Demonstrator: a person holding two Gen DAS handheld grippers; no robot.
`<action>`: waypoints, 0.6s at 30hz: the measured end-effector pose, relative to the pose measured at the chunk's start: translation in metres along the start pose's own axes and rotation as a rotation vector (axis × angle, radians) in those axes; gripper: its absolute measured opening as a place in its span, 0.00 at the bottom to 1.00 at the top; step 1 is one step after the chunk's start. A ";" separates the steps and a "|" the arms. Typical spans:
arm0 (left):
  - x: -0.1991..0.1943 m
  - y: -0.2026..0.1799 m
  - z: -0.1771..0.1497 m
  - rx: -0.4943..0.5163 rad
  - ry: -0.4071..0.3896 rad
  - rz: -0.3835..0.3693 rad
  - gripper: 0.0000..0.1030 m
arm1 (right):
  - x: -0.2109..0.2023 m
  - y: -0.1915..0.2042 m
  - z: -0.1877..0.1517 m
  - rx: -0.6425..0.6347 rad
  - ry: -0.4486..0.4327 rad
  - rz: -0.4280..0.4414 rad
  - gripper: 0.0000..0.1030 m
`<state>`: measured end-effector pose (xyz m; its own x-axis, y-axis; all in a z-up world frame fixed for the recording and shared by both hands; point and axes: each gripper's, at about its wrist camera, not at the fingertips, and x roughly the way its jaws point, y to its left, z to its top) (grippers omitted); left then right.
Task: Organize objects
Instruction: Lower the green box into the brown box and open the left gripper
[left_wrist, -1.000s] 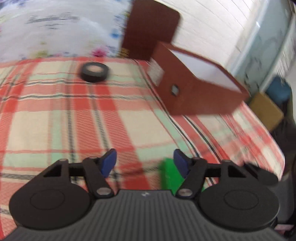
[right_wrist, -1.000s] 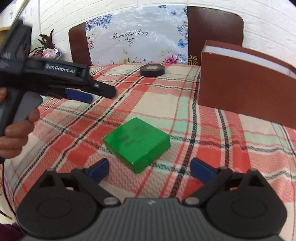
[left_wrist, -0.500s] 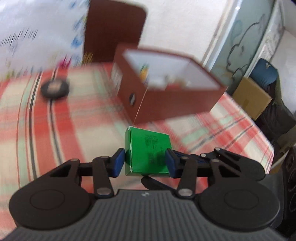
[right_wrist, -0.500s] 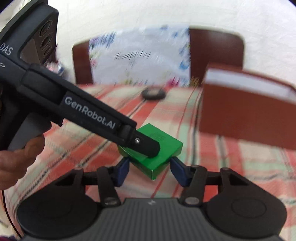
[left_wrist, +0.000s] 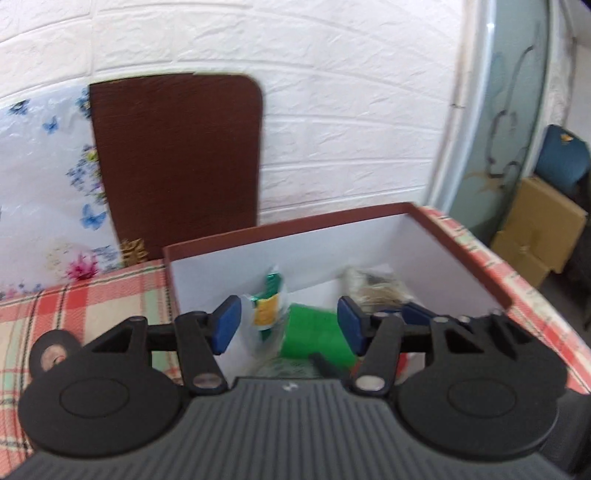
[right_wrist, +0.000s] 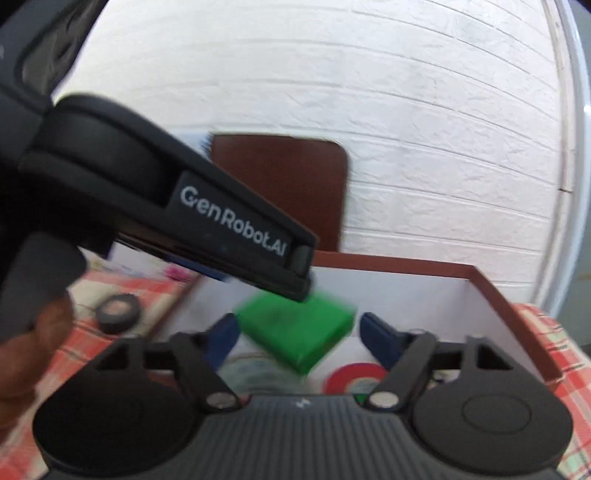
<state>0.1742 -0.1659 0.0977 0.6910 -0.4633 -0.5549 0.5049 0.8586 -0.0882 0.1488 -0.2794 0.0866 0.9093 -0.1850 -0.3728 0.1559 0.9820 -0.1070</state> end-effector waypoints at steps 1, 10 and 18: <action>-0.005 0.005 -0.002 -0.021 -0.009 -0.011 0.57 | -0.003 -0.004 -0.002 0.028 0.004 0.001 0.68; -0.056 0.000 -0.038 -0.008 -0.030 0.032 0.58 | -0.081 -0.015 -0.036 0.193 -0.074 0.038 0.73; -0.091 -0.017 -0.055 0.043 -0.009 0.088 0.59 | -0.124 -0.016 -0.036 0.273 -0.026 0.061 0.73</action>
<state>0.0739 -0.1261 0.1043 0.7383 -0.3884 -0.5515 0.4634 0.8862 -0.0037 0.0200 -0.2731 0.1015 0.9293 -0.1277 -0.3466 0.1957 0.9660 0.1688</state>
